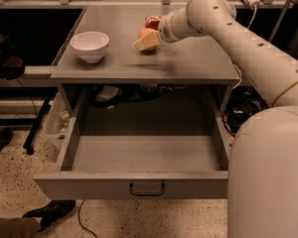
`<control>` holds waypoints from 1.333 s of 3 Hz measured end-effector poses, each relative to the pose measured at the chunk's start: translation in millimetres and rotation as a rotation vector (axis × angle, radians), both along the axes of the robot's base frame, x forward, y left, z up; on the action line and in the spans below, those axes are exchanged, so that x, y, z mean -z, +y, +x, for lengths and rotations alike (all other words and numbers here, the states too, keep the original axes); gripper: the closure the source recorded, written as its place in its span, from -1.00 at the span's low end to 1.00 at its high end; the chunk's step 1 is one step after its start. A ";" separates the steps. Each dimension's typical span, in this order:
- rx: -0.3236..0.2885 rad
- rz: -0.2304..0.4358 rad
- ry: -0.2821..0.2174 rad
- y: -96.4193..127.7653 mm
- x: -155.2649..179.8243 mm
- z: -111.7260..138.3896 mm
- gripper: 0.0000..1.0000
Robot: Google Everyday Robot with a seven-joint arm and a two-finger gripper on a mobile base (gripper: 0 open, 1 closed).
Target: Place orange into top drawer
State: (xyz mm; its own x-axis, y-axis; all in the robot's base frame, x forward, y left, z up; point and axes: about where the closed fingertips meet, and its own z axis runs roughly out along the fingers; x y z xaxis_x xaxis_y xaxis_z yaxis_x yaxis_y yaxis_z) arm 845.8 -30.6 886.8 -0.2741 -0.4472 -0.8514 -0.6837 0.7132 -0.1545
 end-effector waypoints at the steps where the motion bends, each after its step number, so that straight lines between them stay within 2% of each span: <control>1: -0.028 0.020 0.014 11.2 7.5 11.6 -1.00; 2: -0.068 0.033 0.035 24.7 14.7 19.1 -0.88; 3: -0.109 0.040 0.057 36.2 22.1 24.7 -0.51; 4: -0.127 0.045 0.074 39.9 26.8 27.3 -0.04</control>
Offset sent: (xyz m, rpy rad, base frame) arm 0.0328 0.0334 -0.0146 0.0494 0.0549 0.1142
